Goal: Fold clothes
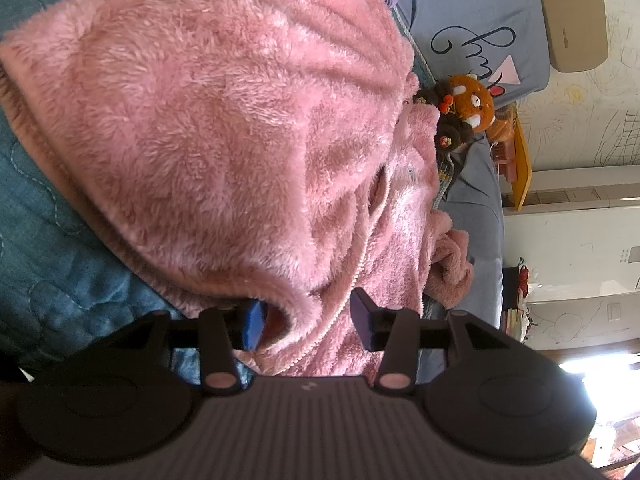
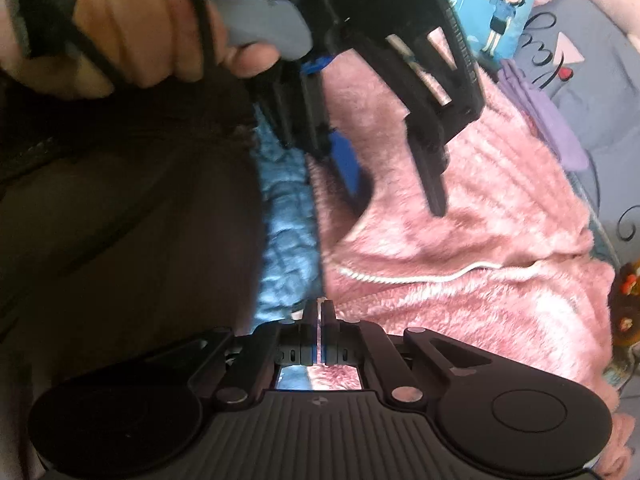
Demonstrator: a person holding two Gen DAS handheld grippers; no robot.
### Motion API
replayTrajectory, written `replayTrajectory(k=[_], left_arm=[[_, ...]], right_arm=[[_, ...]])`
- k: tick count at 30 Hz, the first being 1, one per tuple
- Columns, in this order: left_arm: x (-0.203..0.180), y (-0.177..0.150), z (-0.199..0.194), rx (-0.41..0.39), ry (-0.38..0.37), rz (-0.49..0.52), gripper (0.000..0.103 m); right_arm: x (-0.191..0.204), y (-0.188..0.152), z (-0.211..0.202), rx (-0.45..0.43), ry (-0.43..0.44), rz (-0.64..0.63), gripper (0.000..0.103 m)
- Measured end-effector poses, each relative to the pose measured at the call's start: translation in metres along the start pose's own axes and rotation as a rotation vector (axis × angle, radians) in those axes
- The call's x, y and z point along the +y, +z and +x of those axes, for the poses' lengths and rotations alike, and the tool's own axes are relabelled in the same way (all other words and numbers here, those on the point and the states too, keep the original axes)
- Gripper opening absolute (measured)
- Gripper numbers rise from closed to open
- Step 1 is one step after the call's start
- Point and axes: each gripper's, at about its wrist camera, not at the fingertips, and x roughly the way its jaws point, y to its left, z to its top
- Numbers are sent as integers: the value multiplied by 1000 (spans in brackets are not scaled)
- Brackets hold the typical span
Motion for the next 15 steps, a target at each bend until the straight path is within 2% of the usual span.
replayTrajectory(k=[5,6,10,15], left_arm=[[-1,0,0,0,2,1,50],[-1,0,1,0,3,2,50],[-1,0,0,1,4,3,50],[-2,0,1,2,8,10,50]], right_arm=[[2,0,-3,4,36,-12,2],[-2,-1,-4,0,50,22,2],[-28,-7,-7,-32,122,261,2],[-70,-28,-19,-125,222,640,2]])
